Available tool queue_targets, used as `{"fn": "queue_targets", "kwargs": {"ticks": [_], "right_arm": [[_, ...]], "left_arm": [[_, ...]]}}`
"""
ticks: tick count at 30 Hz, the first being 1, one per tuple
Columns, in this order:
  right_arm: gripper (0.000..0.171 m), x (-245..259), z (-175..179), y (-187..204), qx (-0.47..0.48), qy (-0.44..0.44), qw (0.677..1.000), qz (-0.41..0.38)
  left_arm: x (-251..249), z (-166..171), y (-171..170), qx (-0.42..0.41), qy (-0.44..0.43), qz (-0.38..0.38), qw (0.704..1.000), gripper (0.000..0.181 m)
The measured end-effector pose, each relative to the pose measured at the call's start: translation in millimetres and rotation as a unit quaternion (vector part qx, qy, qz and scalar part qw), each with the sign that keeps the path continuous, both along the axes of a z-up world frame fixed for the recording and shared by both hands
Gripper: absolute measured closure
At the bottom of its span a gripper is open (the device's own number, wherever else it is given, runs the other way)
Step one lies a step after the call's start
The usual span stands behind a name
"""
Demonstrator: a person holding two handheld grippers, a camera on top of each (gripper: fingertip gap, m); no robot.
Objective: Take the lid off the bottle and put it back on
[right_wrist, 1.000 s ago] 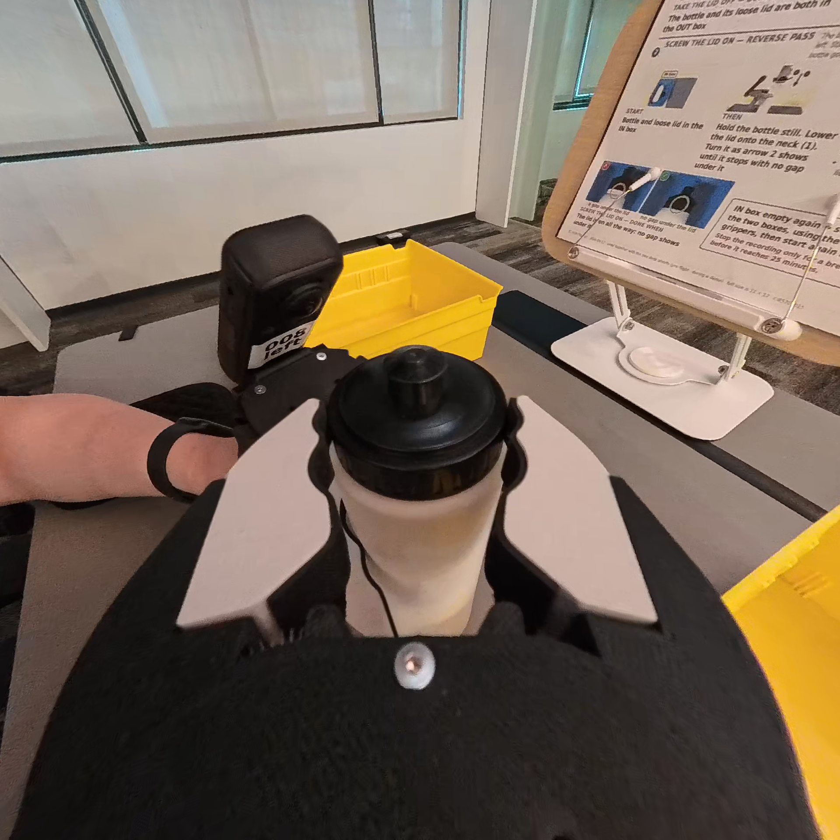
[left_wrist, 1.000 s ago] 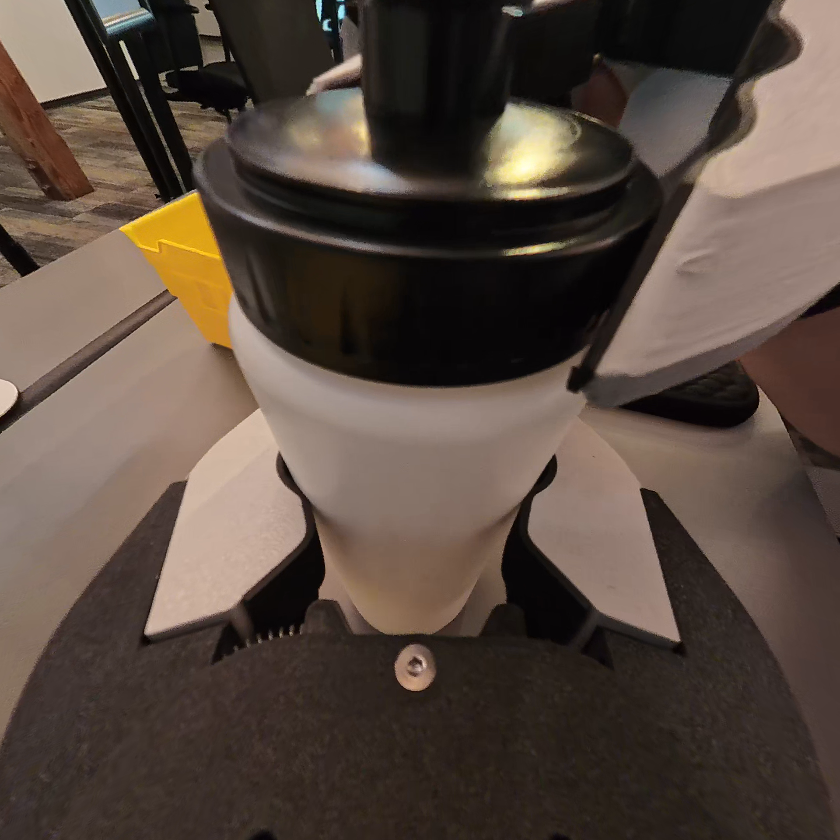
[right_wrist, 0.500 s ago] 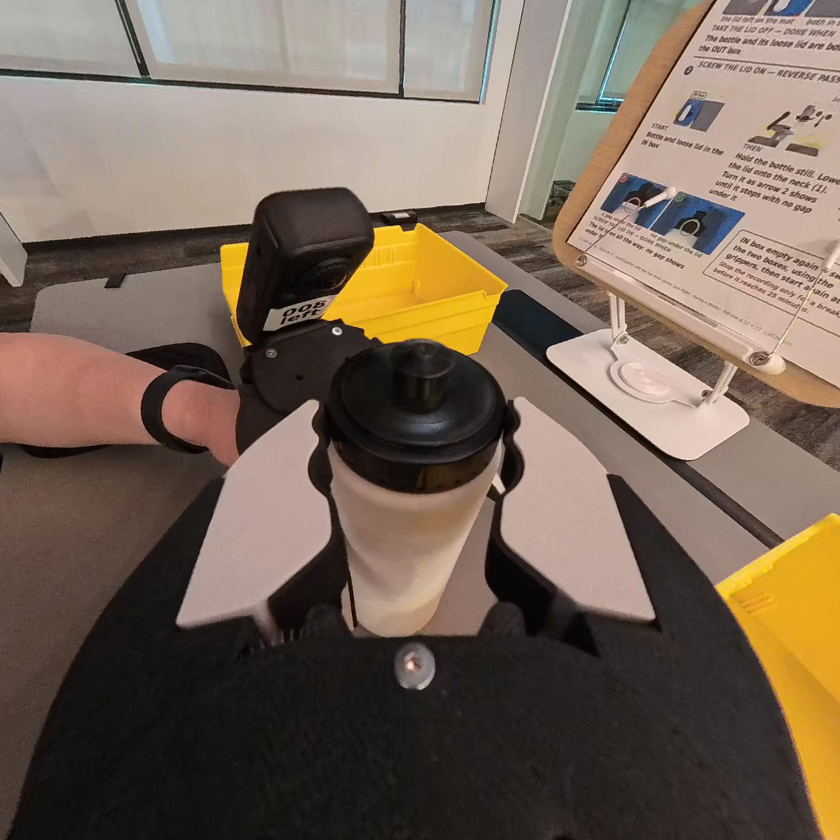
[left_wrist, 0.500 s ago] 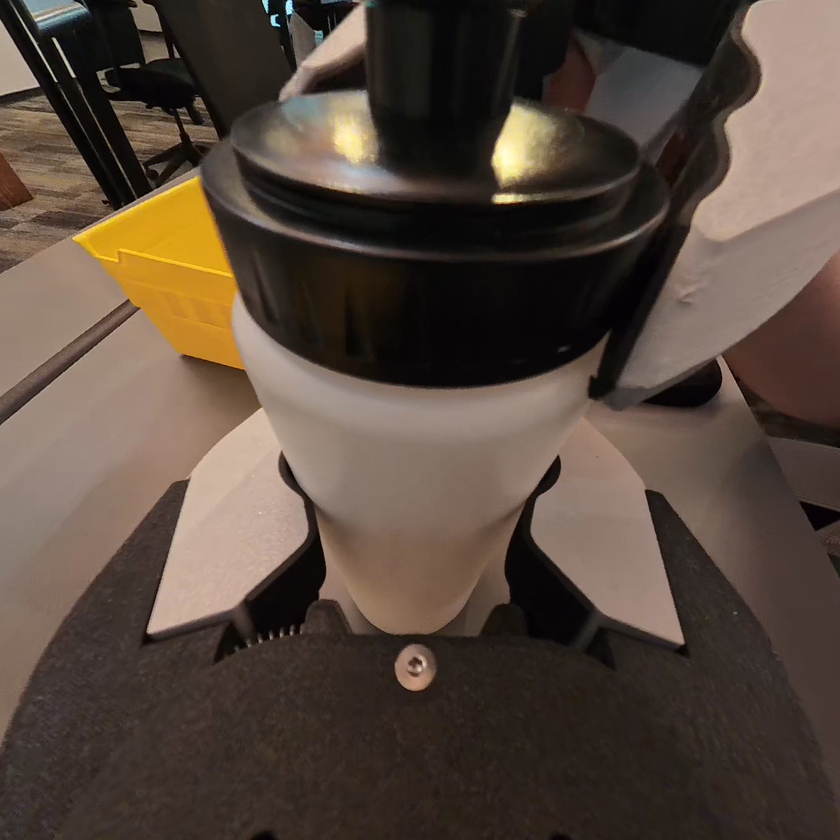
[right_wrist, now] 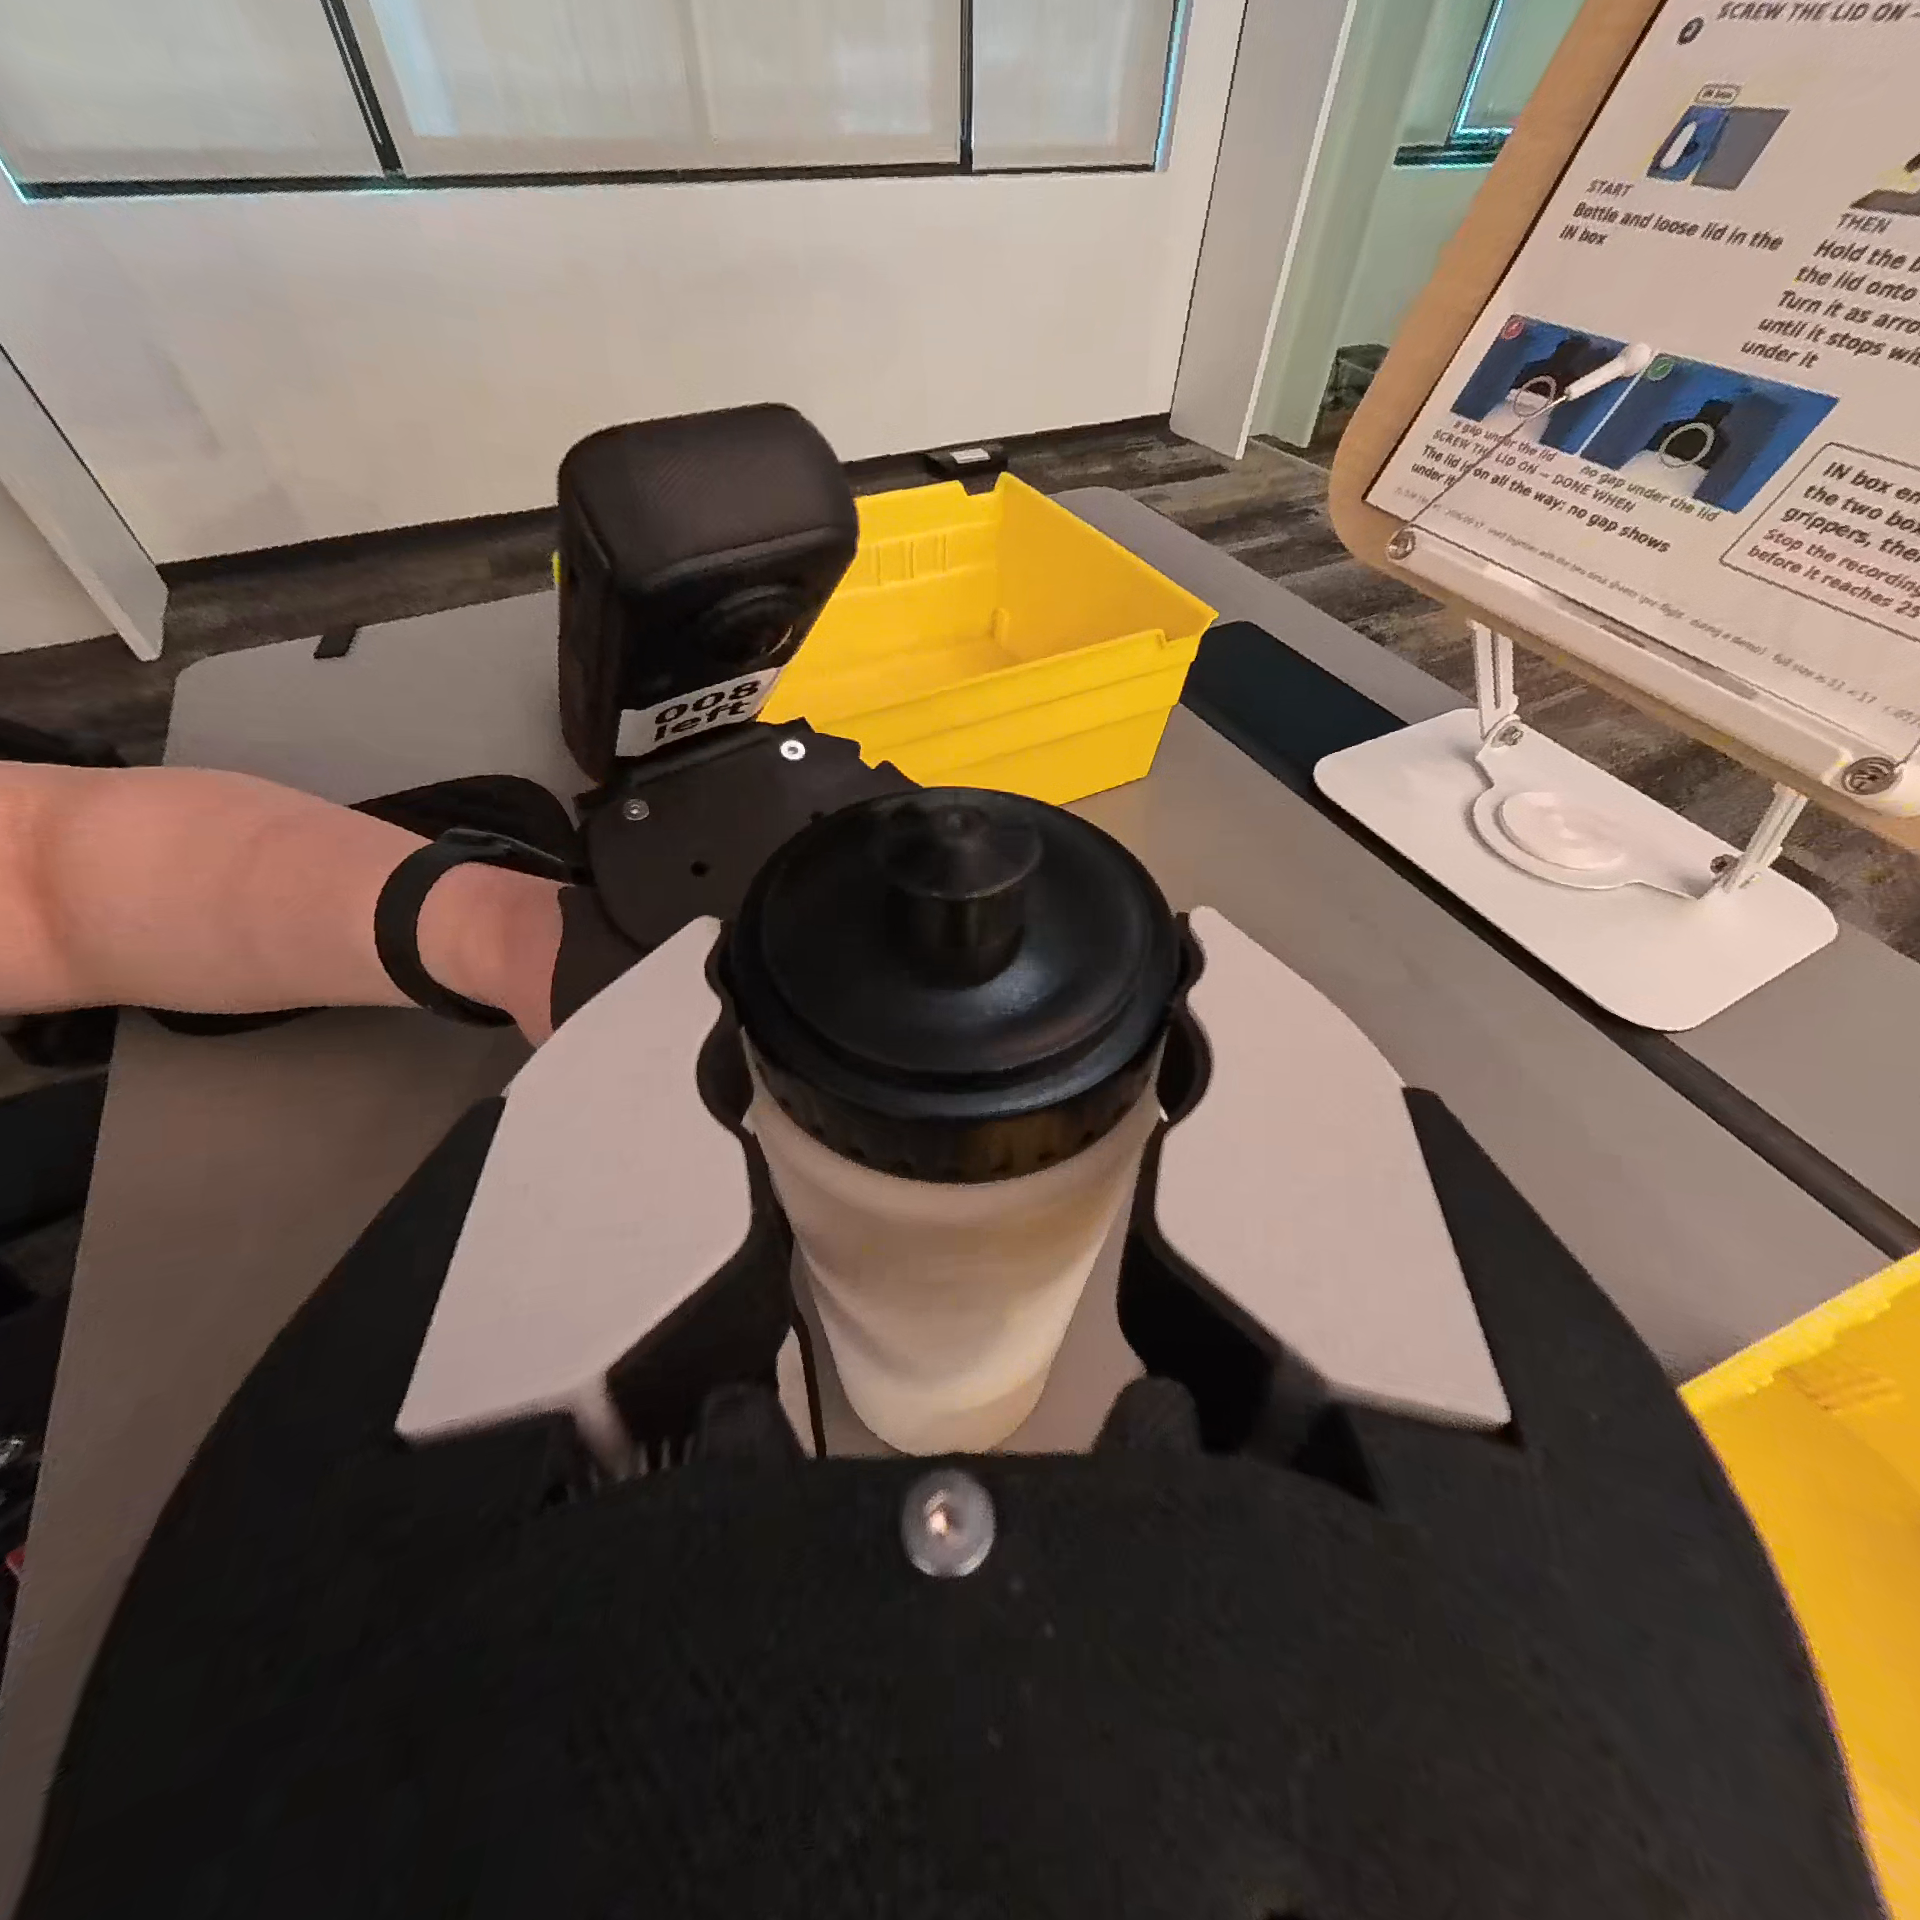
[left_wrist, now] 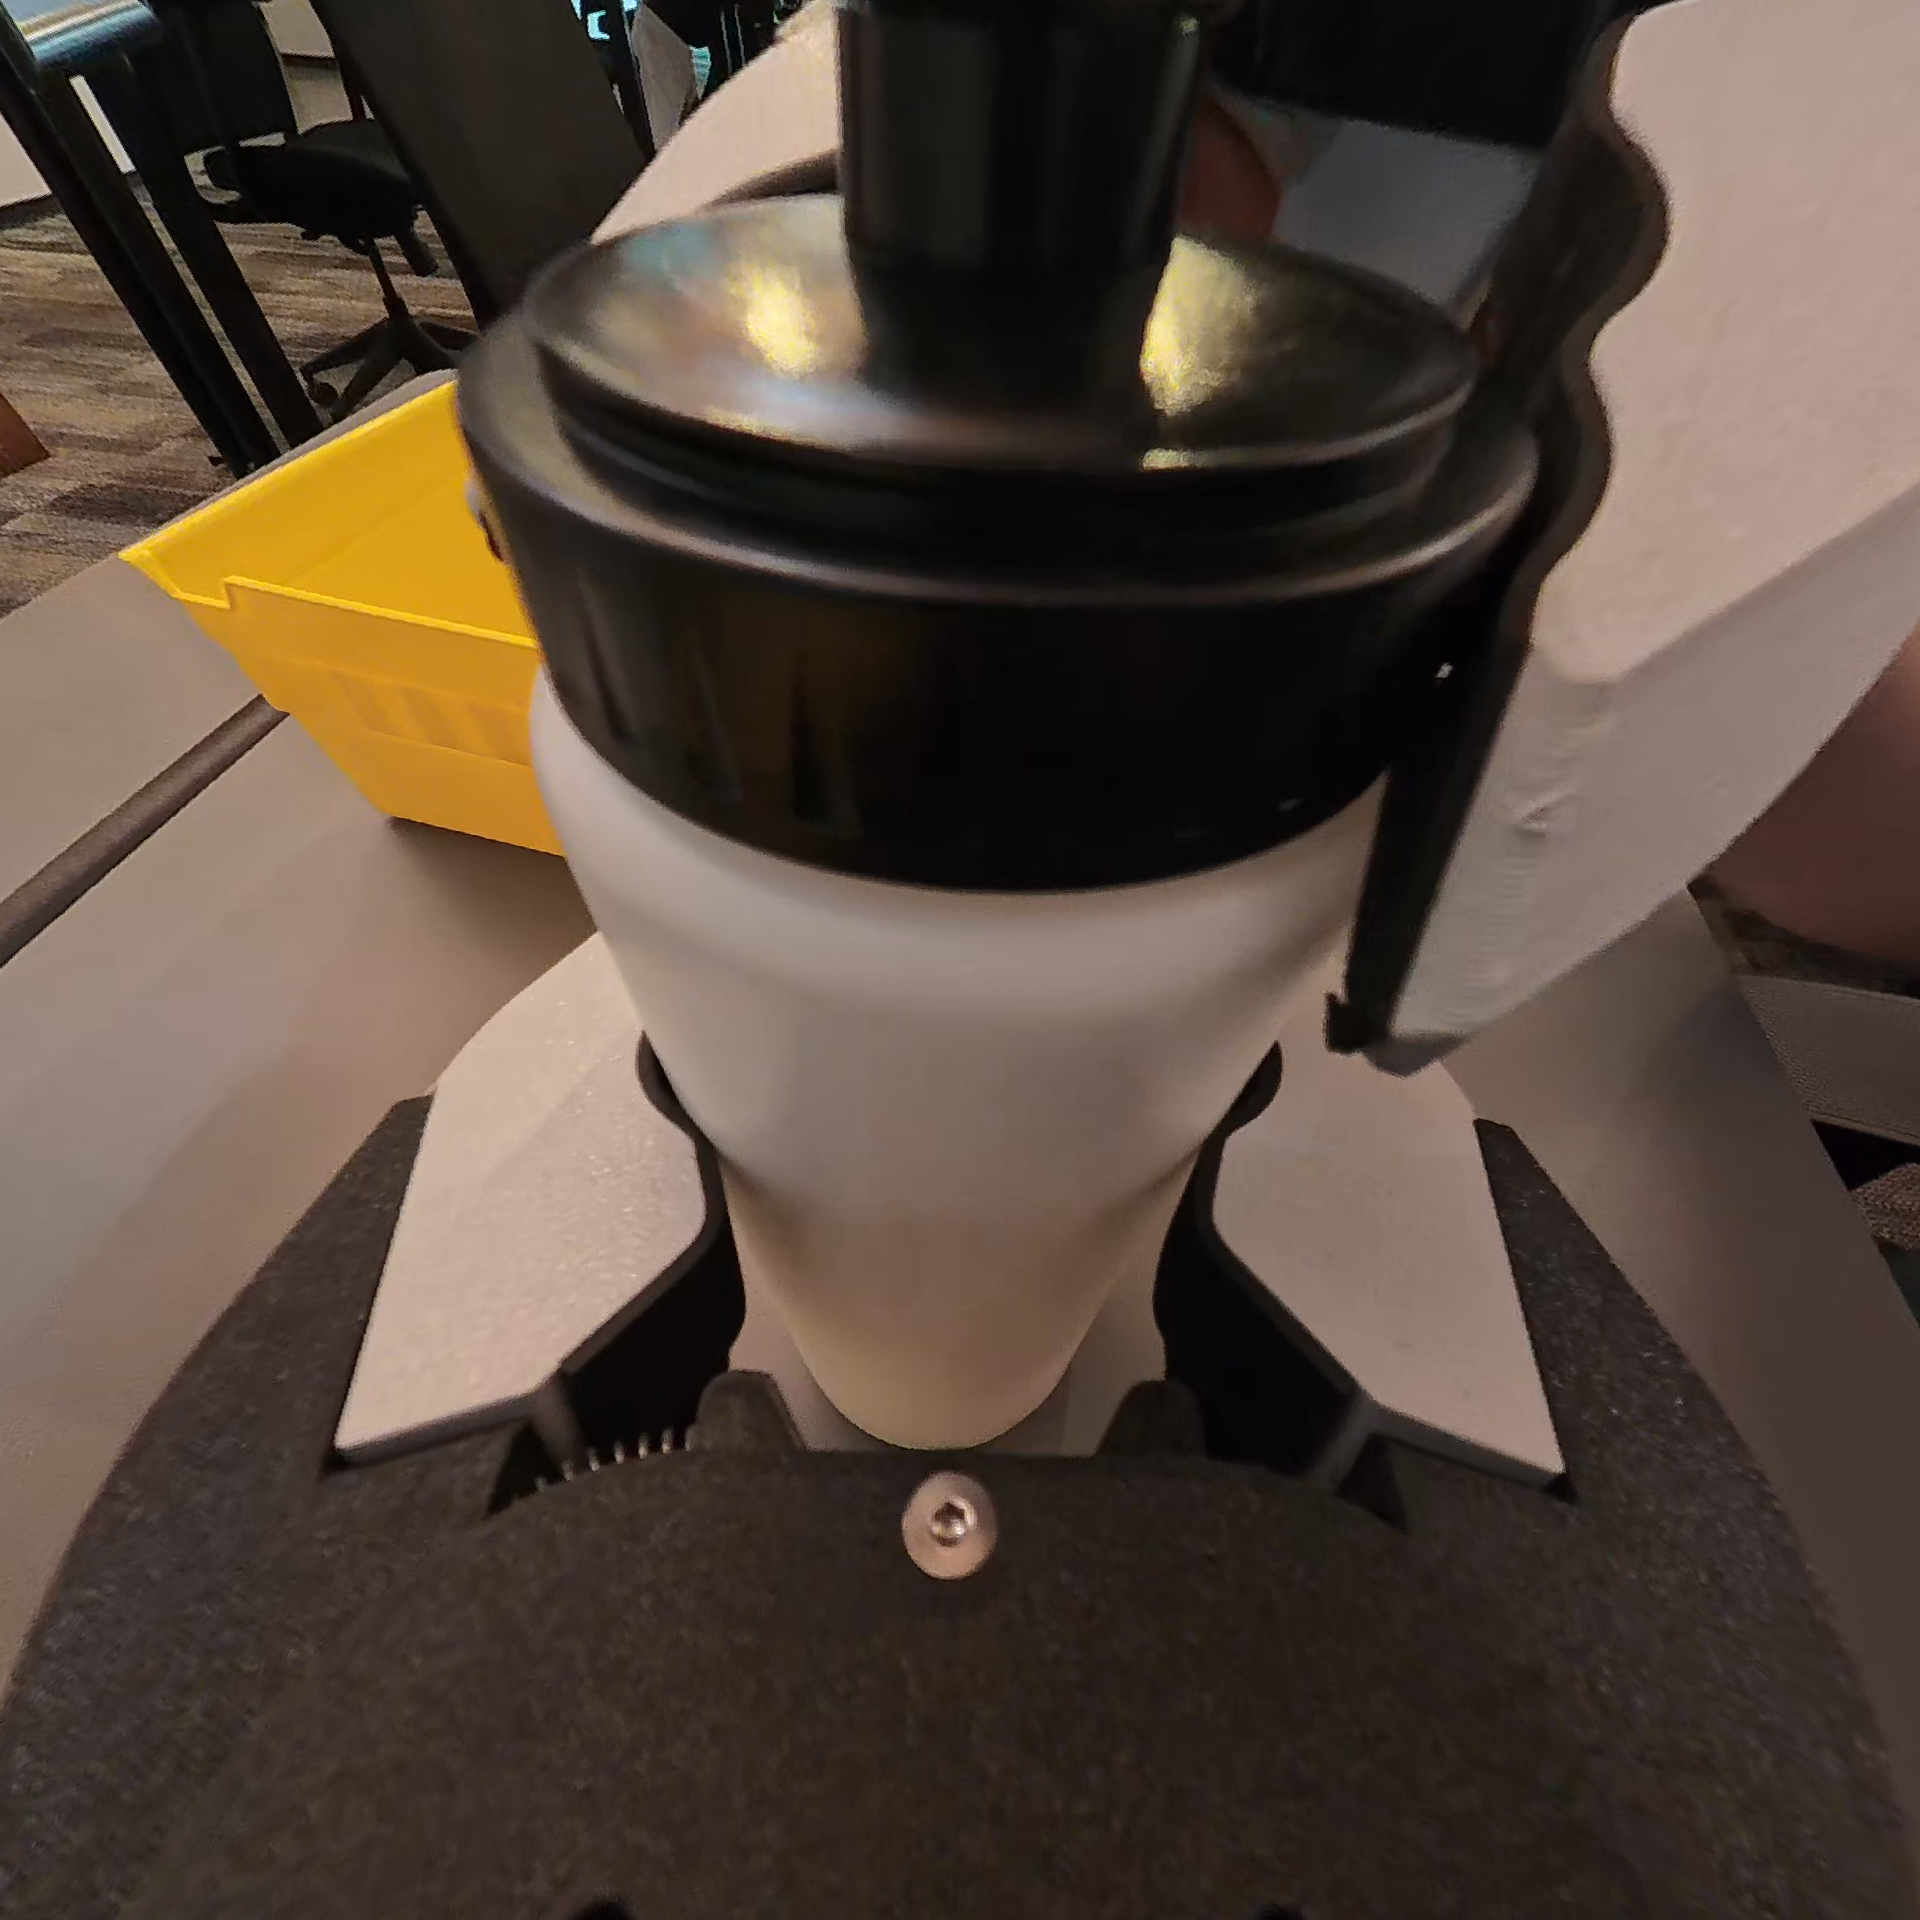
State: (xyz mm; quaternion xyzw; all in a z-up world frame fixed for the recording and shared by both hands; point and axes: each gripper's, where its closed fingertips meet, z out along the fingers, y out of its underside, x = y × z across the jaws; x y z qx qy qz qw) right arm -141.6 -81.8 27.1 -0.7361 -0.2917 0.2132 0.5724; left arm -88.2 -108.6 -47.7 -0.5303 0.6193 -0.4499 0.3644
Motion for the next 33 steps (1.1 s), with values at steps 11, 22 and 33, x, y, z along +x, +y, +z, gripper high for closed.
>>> {"fn": "queue_targets", "kwargs": {"ticks": [11, 22, 33], "right_arm": [[0.093, 0.6, 0.5, 3.6, 0.007, 0.016, 0.999, -0.037], [0.092, 2.8, 0.3, 3.4, 0.004, 0.012, 0.998, -0.055], [0.092, 5.9, 1.7, -1.8, 0.020, 0.002, 0.999, -0.044]], "left_arm": [[0.1, -0.8, 0.1, -0.012, 0.009, 0.019, 1.000, 0.082], [0.6, -0.8, 0.2, -0.007, 0.011, 0.027, 1.000, 0.082], [1.6, 0.9, -2.9, 0.004, -0.011, 0.023, 1.000, 0.080]]}}
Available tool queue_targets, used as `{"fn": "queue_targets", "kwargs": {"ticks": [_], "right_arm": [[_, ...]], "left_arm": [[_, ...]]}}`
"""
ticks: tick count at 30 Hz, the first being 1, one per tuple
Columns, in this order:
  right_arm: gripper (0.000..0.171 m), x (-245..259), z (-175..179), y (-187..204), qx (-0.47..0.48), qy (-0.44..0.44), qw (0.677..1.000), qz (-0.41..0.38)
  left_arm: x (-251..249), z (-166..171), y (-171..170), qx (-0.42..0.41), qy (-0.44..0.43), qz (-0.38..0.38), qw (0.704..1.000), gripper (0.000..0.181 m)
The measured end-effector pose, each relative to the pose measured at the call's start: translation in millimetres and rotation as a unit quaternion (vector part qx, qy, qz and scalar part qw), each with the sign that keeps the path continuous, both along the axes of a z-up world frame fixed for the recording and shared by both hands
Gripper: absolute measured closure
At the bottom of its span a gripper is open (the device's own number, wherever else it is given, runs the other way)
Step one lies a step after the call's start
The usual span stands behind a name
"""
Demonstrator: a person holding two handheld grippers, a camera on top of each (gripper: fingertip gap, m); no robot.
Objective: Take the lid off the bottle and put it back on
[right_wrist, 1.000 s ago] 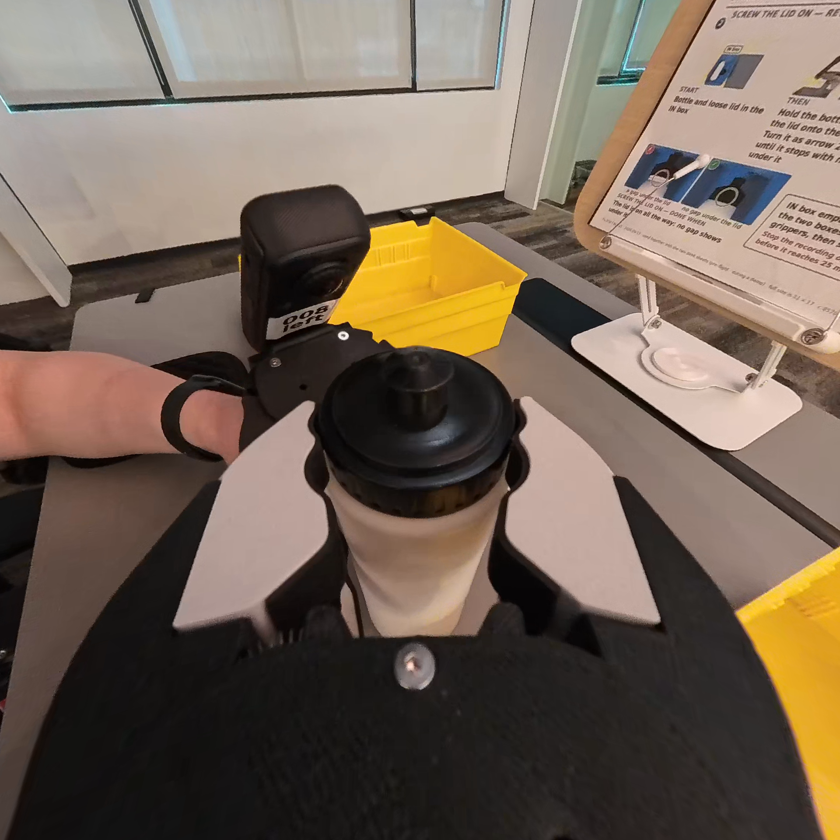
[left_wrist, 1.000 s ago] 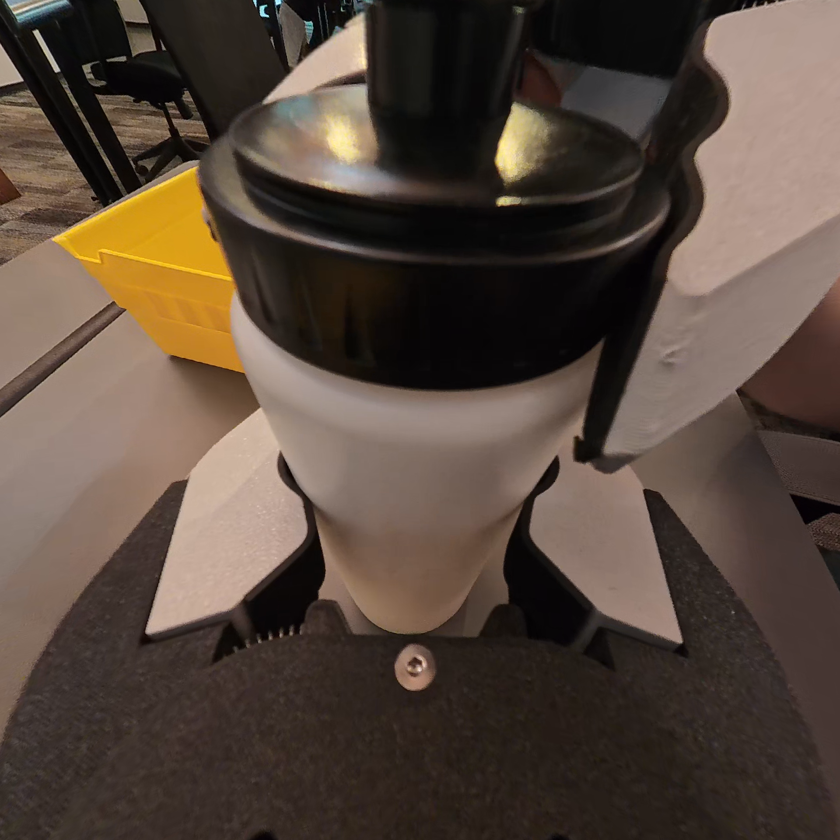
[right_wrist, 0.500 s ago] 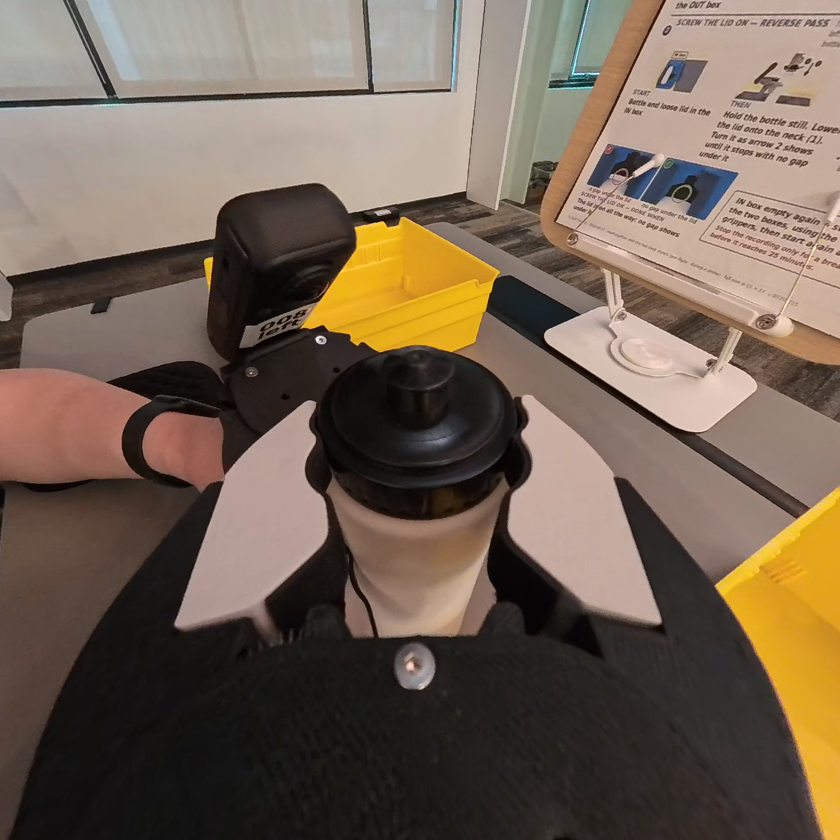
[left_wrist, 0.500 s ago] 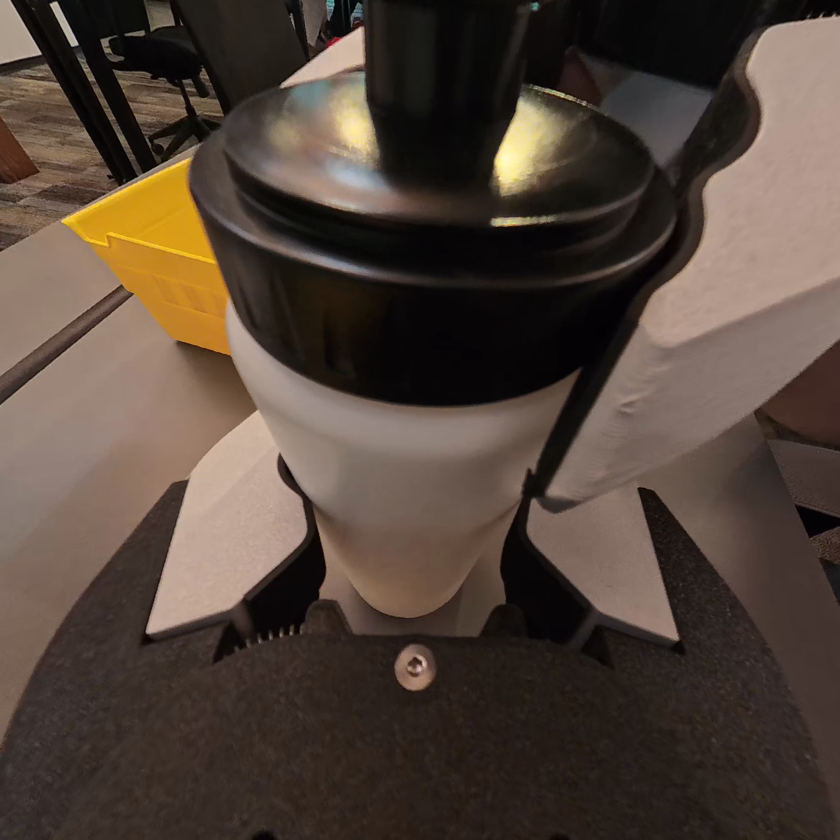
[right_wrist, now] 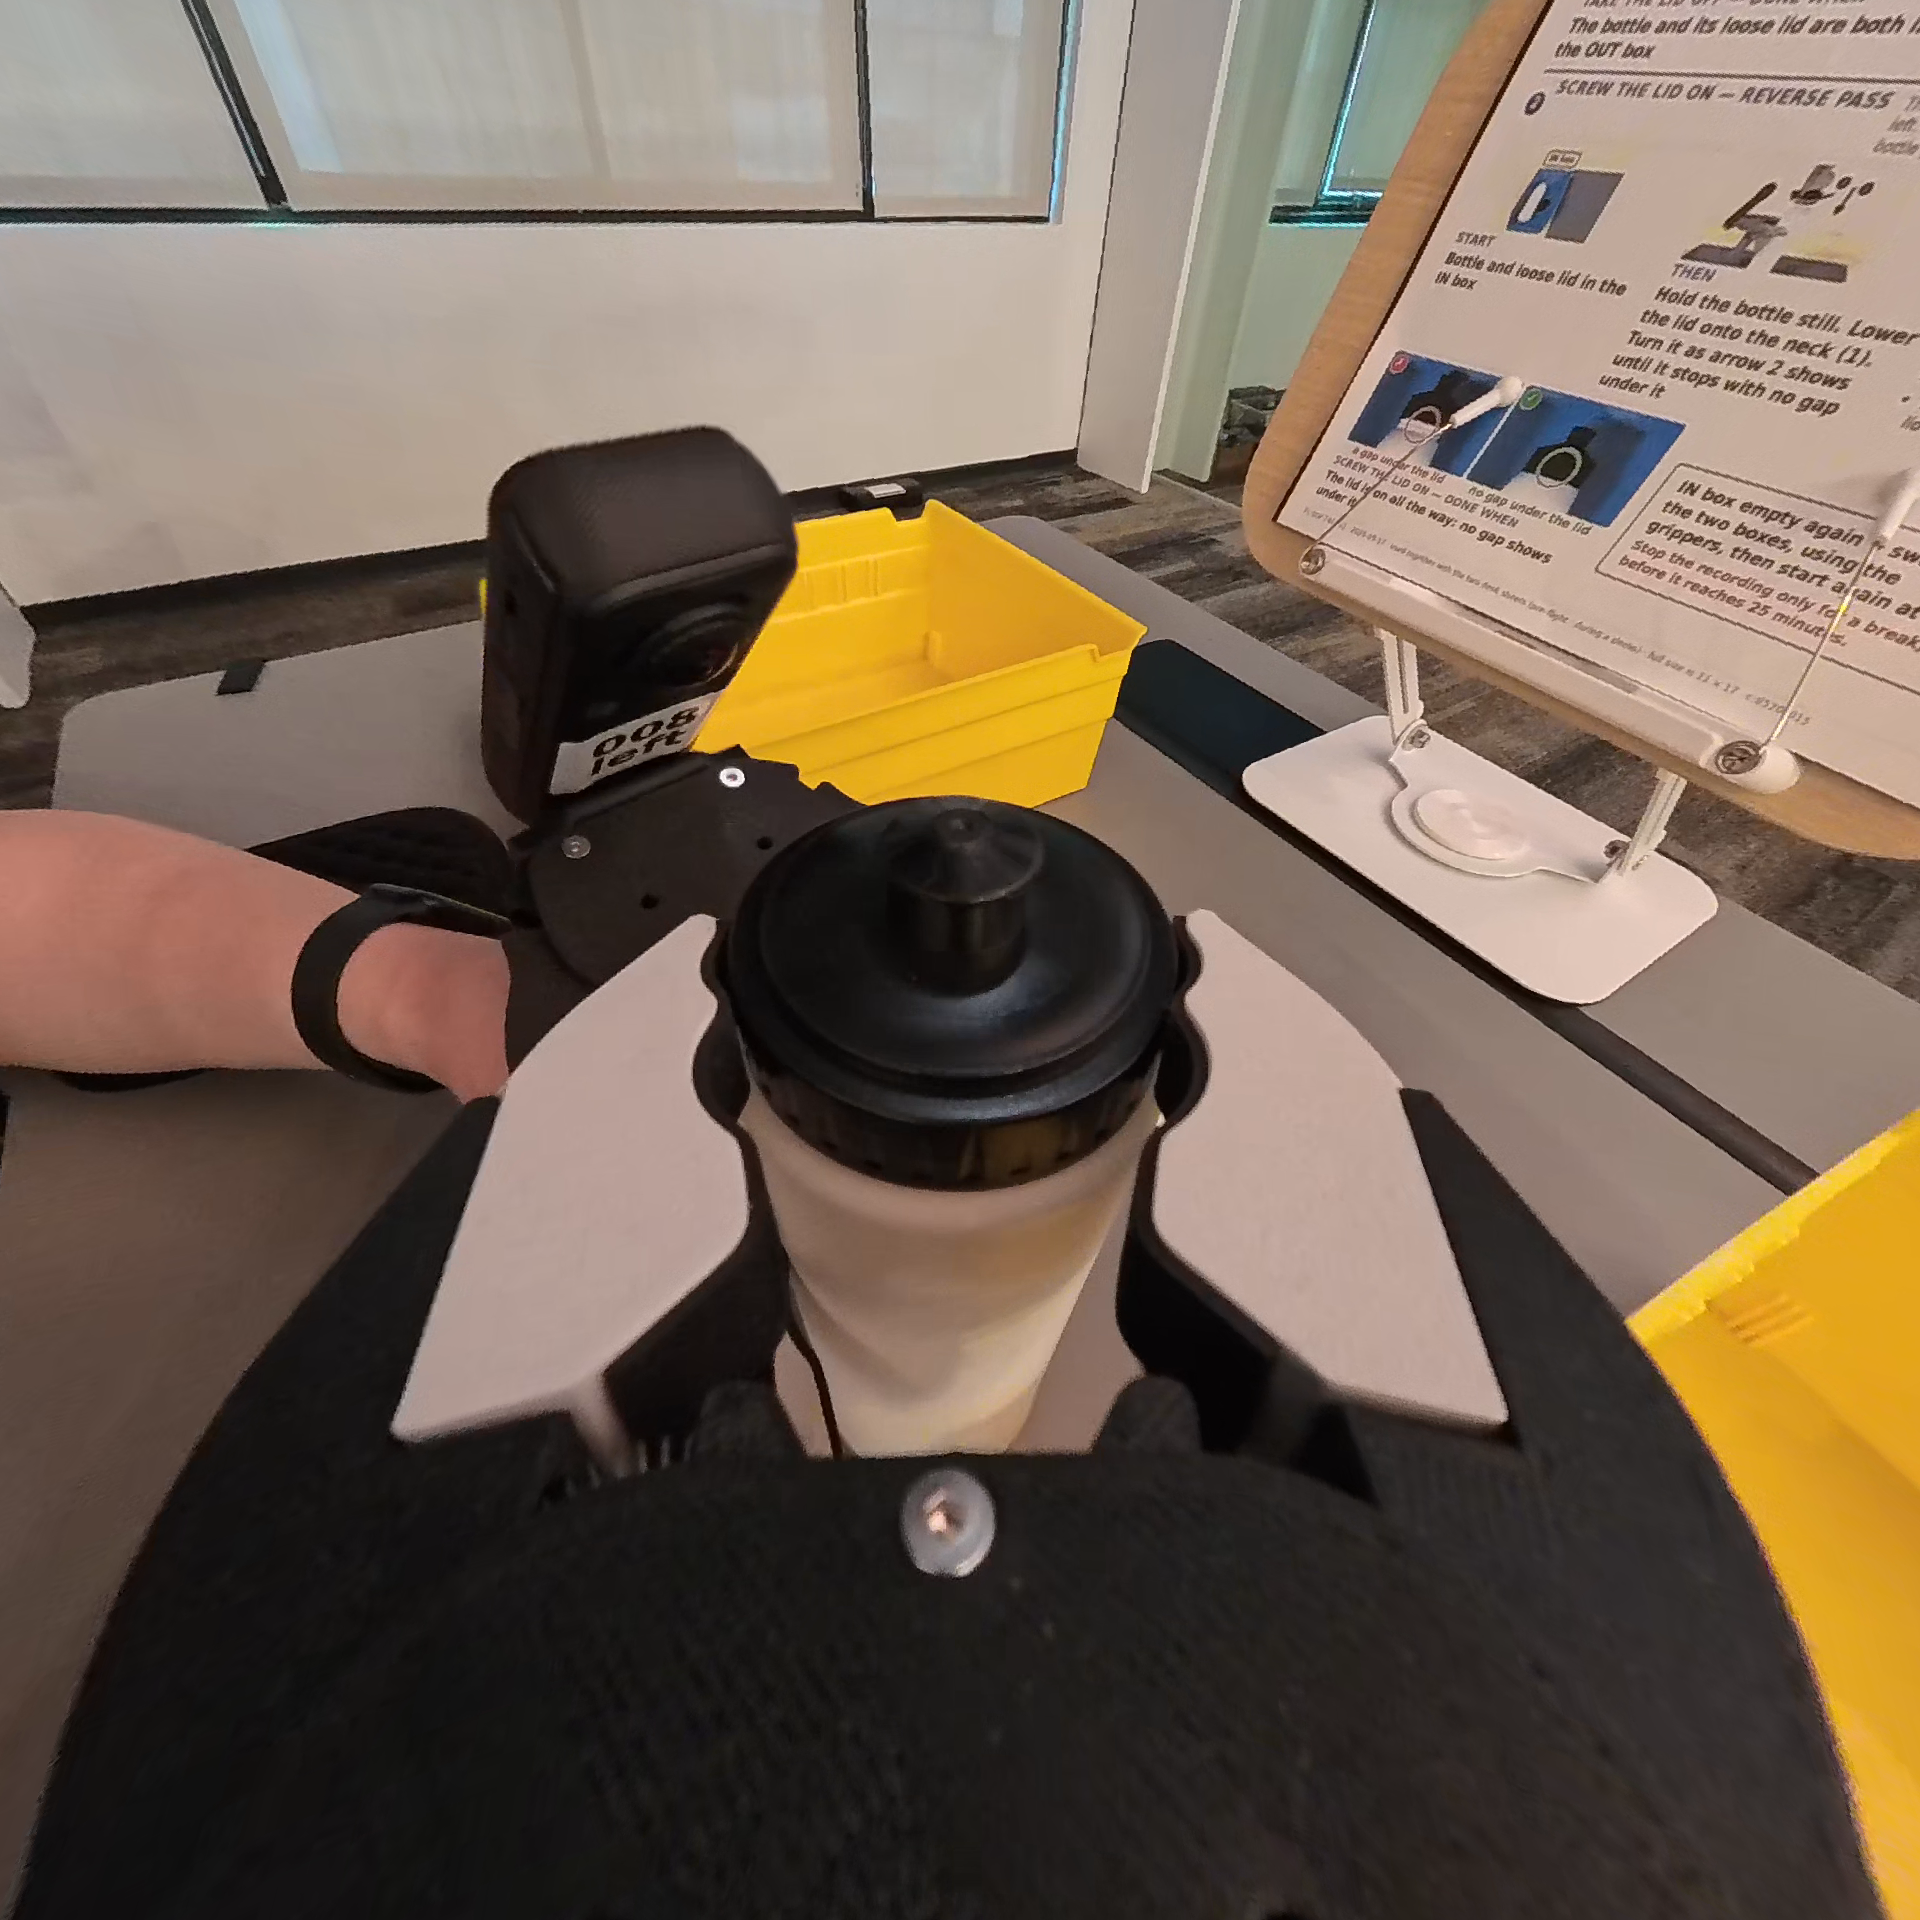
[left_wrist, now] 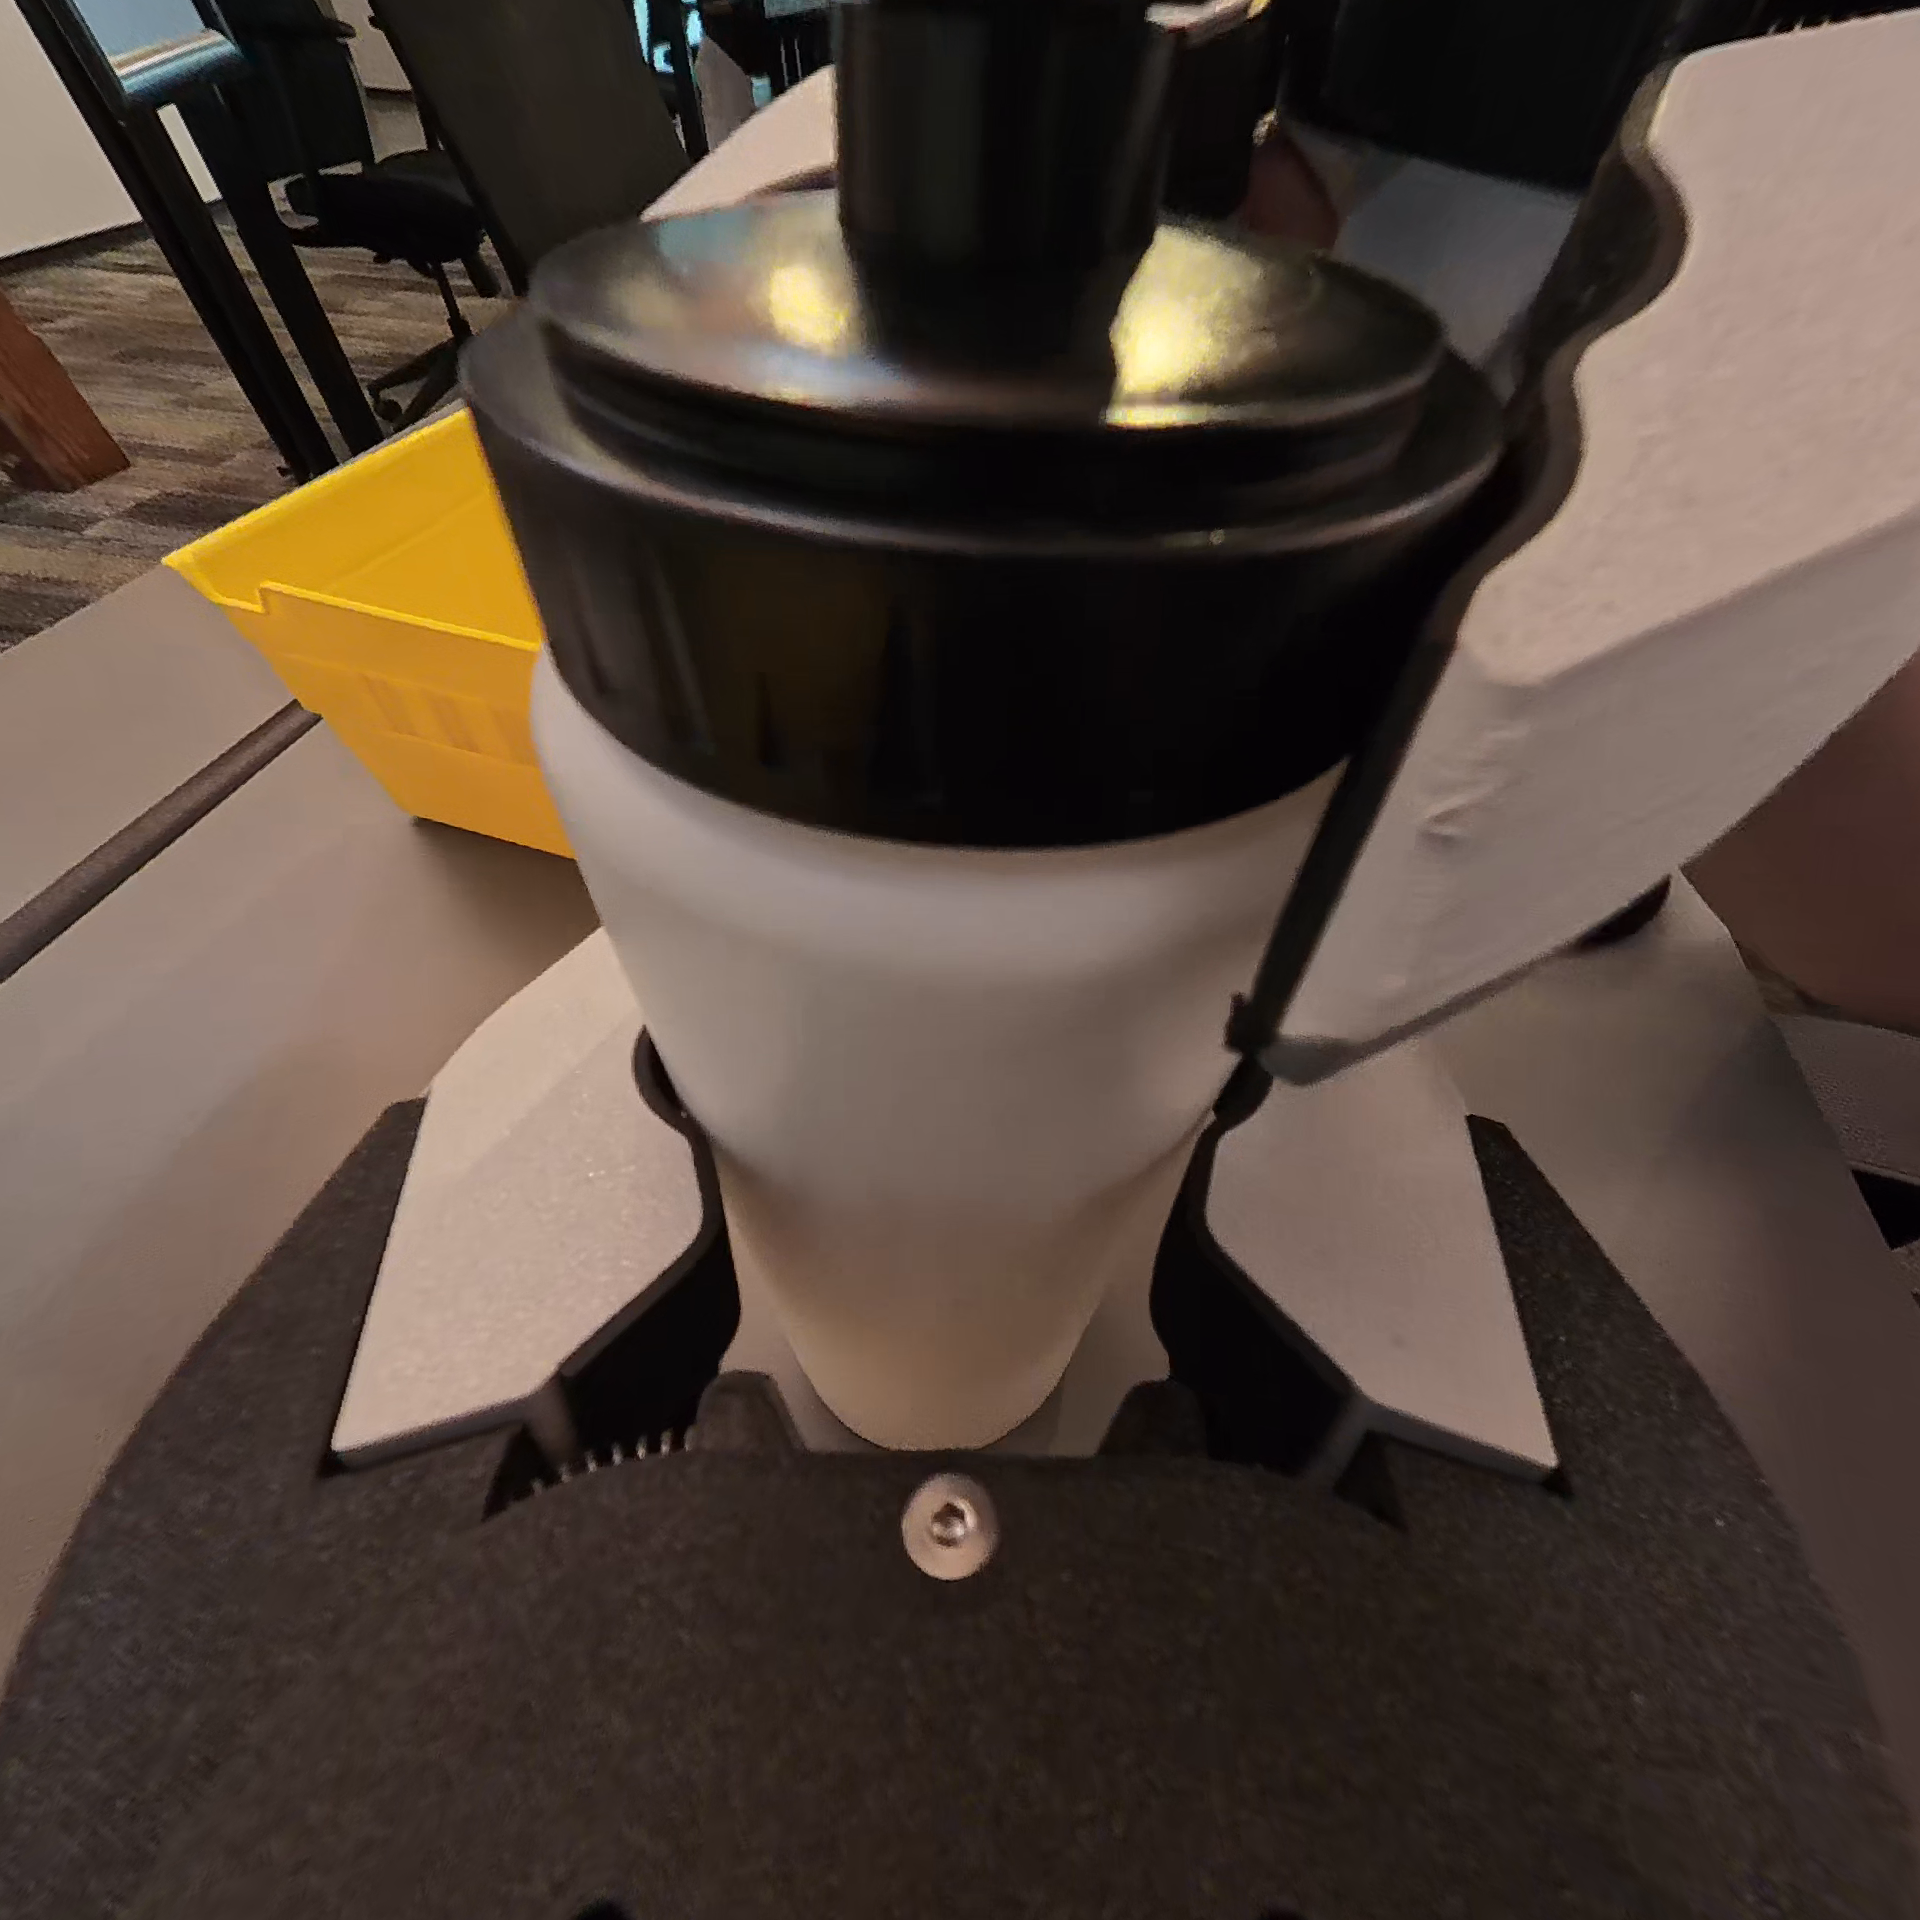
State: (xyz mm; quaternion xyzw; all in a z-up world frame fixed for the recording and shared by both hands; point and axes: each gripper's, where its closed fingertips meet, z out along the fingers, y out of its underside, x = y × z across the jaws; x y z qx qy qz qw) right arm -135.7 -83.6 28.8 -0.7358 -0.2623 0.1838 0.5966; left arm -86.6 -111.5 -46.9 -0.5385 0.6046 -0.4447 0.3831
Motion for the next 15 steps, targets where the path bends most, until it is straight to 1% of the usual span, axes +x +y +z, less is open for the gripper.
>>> {"fn": "queue_targets", "kwargs": {"ticks": [1, 2, 3, 4, 5, 7, 11, 14, 15], "right_arm": [[0.092, -0.2, 0.0, -0.5, -0.002, 0.001, 1.000, 0.004], [0.093, -0.2, 1.0, -1.3, -0.004, 0.006, 1.000, 0.009], [0.093, -0.2, 3.8, -2.1, -0.003, 0.020, 1.000, 0.014], [0.093, -0.6, 7.3, -3.2, -0.001, 0.040, 0.999, 0.022], [0.093, -0.7, 7.9, -4.3, -0.006, 0.052, 0.998, 0.030], [0.093, -0.2, 7.3, -5.1, -0.005, 0.044, 0.998, 0.033], [0.093, -0.1, 5.6, -6.1, -0.011, 0.020, 0.999, 0.033], [0.090, -1.8, -0.6, -5.5, -0.020, 0.008, 0.999, 0.034], [0.093, -0.7, -1.9, -4.4, -0.019, 0.003, 0.999, 0.028]], "left_arm": [[0.1, 0.8, 0.4, 0.000, -0.007, 0.002, 1.000, 0.080], [0.5, 2.1, 1.6, -0.001, -0.015, 0.006, 1.000, 0.075], [1.0, 3.4, 2.6, -0.006, -0.022, 0.008, 1.000, 0.070], [1.1, 4.8, 1.3, -0.016, -0.028, 0.002, 0.999, 0.068], [1.1, 5.4, -1.9, -0.030, -0.031, -0.012, 0.999, 0.073], [1.6, 4.7, -6.7, -0.049, -0.032, -0.028, 0.998, 0.078], [1.3, 3.6, -7.0, -0.037, -0.024, -0.027, 0.999, 0.080], [1.1, 3.4, -6.6, -0.037, -0.022, -0.026, 0.999, 0.081], [1.0, 3.4, -6.8, -0.037, -0.022, -0.028, 0.999, 0.081]]}}
